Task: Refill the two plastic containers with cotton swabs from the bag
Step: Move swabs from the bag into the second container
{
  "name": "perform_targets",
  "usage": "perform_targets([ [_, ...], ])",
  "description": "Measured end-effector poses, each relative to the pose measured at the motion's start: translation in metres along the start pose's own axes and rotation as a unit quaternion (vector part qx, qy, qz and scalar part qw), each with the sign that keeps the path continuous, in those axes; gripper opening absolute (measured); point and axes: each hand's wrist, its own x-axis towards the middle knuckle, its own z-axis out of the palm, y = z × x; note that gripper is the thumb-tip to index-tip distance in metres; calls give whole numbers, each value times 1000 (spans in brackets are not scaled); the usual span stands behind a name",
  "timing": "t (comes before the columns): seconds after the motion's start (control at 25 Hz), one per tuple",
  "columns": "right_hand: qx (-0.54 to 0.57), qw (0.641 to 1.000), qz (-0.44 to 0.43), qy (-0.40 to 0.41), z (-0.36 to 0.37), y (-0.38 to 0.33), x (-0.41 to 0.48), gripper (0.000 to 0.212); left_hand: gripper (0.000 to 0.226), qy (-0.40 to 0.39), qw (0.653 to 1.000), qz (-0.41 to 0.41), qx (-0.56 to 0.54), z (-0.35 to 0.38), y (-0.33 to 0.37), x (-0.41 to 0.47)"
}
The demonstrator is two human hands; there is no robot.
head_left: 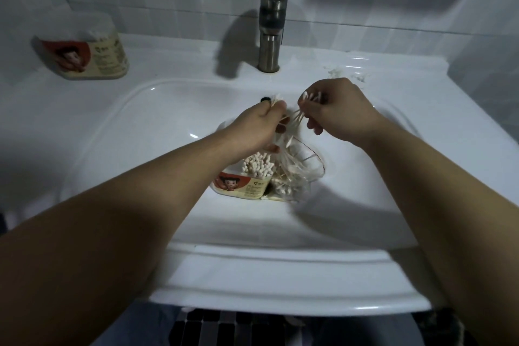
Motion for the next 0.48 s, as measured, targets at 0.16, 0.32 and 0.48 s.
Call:
perform_targets([
  [0.16, 66, 997, -21, -28, 4, -2, 1, 12, 36, -82, 994, 57, 42, -2, -3, 3],
  [0.32, 94, 995, -21, -40, 8, -1, 3, 11, 16, -97, 992, 61, 49, -2, -7, 6],
  [0.48, 157, 987, 4, -41, 10, 3, 7, 15, 13, -73, 993, 47, 82, -1, -6, 5],
])
